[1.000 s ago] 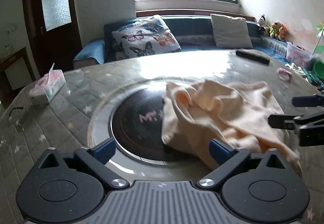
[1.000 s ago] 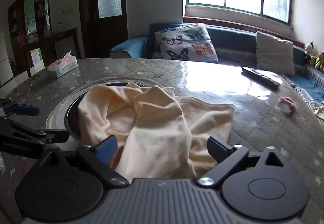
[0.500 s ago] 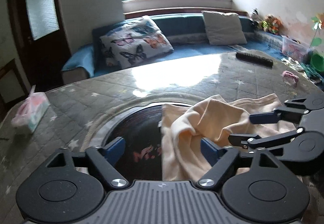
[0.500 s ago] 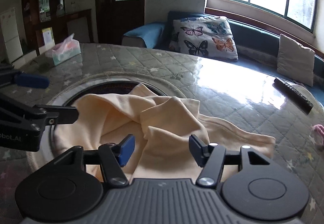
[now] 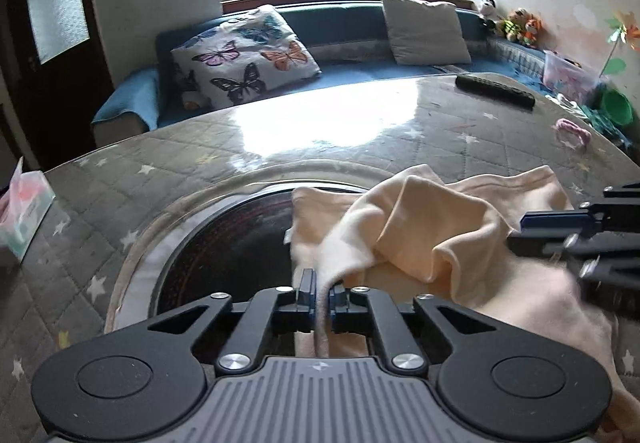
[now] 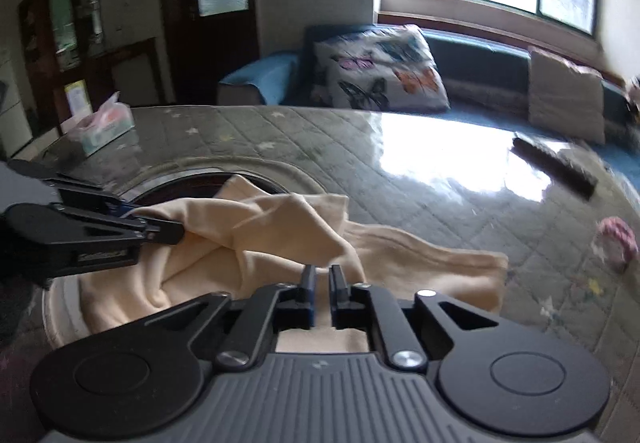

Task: Fold clothes
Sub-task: 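Grasp the cream sweatshirt edge with the left gripper while the right gripper grasps another edge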

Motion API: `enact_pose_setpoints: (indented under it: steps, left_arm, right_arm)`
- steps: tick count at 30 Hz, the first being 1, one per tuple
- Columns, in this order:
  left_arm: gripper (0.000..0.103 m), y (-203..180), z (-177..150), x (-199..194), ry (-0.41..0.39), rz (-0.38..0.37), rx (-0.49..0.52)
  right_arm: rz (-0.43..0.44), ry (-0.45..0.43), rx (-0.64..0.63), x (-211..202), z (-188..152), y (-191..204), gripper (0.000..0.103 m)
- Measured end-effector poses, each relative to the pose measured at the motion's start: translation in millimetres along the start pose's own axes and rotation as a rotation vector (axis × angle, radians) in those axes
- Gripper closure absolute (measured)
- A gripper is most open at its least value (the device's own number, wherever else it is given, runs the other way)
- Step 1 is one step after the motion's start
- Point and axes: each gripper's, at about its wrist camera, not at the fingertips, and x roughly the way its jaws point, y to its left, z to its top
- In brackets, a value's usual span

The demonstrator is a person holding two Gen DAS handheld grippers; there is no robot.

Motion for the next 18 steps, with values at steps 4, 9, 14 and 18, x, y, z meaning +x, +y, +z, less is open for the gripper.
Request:
enact_pose_setpoints:
  steps: [4,9,14,18]
  left_arm:
    - [0.098,5,-2,-8,-0.015,0.014,-0.002]
    - [0.094,0,0,-13,-0.023,0.004,0.035]
    - [0.068,-11,5,-11,-0.030,-0.013,0.086]
    - [0.095,-15,7,1,-0.007,-0.021,0.104]
  right_arm:
    - [0.054,0.005,-0.038,12,3,18,0.060]
    - [0.001,0.052,-0.106,36,2,37,0.064]
    - [-0.038,0.053,-0.076,38,-2,30,0.097]
    - [-0.041,0.000,-0.021,16,-1,16,0.099]
